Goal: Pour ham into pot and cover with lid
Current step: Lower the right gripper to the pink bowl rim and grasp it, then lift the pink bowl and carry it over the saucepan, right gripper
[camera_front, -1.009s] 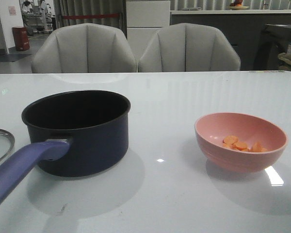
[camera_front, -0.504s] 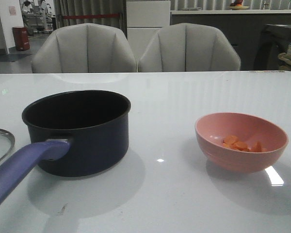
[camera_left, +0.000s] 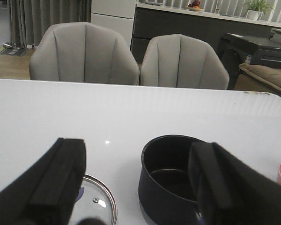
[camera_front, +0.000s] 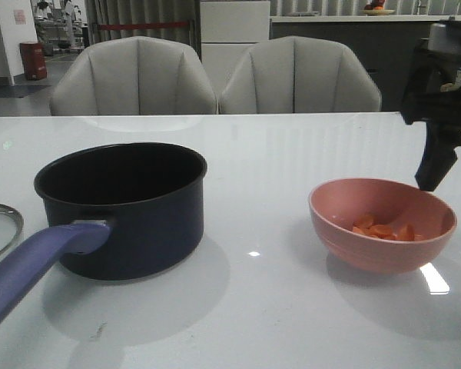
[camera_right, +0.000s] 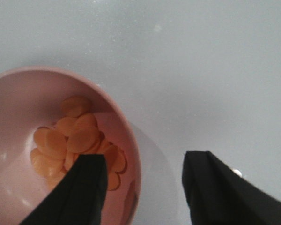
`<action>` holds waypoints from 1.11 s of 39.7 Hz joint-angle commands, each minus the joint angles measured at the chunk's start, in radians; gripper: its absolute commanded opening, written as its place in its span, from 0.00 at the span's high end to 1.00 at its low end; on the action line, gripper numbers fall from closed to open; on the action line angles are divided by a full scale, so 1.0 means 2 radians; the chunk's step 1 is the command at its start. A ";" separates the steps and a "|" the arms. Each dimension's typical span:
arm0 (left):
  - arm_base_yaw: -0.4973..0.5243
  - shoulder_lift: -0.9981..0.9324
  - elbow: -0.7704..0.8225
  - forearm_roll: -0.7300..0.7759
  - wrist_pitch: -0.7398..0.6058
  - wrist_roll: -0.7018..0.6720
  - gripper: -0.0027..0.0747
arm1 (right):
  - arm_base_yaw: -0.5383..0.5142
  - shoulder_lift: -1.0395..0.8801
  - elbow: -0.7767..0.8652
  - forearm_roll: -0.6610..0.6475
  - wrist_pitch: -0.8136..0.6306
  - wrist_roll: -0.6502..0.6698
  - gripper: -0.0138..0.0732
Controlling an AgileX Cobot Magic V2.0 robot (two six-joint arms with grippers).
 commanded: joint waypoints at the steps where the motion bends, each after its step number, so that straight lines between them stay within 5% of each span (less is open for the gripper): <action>1: -0.004 0.004 -0.014 0.000 -0.041 -0.001 0.32 | -0.003 0.008 -0.022 0.002 -0.013 -0.007 0.30; 9: -0.004 0.004 -0.014 0.000 -0.041 -0.001 0.32 | -0.003 0.055 -0.039 0.002 -0.011 -0.007 0.37; 15: -0.004 0.004 -0.014 0.001 -0.041 -0.001 0.32 | -0.002 0.070 -0.051 0.020 0.001 -0.007 0.69; 35: -0.004 0.004 -0.014 0.004 -0.041 -0.001 0.32 | 0.006 0.053 -0.075 0.023 -0.032 -0.036 0.69; 44: -0.004 0.004 -0.014 0.004 -0.041 -0.001 0.32 | 0.066 -0.022 -0.084 0.023 -0.149 -0.112 0.69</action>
